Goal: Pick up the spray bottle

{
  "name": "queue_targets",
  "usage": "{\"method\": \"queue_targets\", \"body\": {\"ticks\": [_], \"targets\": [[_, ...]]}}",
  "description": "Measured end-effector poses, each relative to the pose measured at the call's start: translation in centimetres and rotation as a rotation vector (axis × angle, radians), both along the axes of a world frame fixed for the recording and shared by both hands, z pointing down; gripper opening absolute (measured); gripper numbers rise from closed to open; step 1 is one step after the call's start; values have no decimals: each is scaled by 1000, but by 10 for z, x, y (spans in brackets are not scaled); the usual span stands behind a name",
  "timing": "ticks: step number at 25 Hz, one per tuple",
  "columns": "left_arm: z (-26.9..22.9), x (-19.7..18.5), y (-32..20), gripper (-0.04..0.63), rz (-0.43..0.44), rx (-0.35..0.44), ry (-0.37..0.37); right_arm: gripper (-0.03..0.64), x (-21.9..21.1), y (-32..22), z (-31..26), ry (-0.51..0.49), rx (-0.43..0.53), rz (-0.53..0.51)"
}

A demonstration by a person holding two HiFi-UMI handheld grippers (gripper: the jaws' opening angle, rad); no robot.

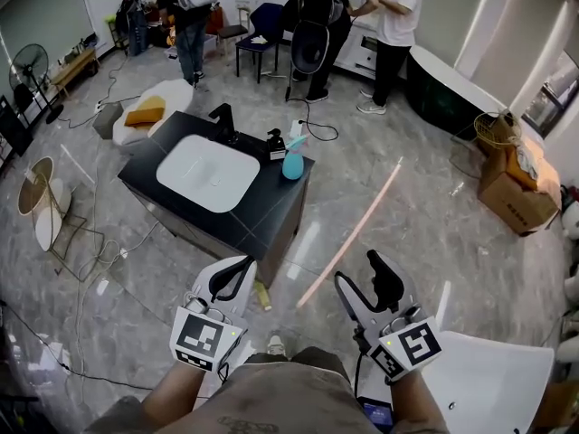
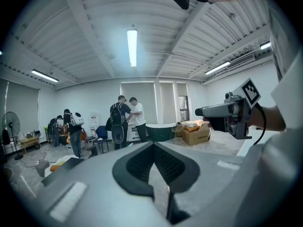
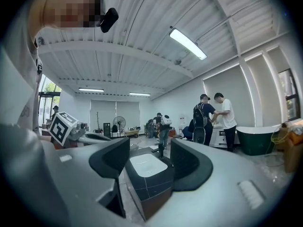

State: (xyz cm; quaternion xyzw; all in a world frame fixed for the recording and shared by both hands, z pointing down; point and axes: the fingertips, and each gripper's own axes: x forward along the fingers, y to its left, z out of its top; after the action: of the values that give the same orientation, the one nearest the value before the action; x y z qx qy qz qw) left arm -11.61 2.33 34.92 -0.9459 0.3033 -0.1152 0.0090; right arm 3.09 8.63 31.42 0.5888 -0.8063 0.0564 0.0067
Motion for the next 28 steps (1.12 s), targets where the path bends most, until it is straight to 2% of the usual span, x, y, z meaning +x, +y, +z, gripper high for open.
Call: {"method": "queue_targets", "body": {"ticks": [8, 13, 28], "targets": [[18, 24, -43, 0, -1, -15, -26, 287, 29, -47, 21, -17, -19, 5], [22, 49, -78, 0, -23, -16, -43, 288, 53, -89, 34, -27, -41, -29], [18, 141, -195, 0, -208, -25, -68, 287, 149, -233, 40, -34, -70, -216]]}}
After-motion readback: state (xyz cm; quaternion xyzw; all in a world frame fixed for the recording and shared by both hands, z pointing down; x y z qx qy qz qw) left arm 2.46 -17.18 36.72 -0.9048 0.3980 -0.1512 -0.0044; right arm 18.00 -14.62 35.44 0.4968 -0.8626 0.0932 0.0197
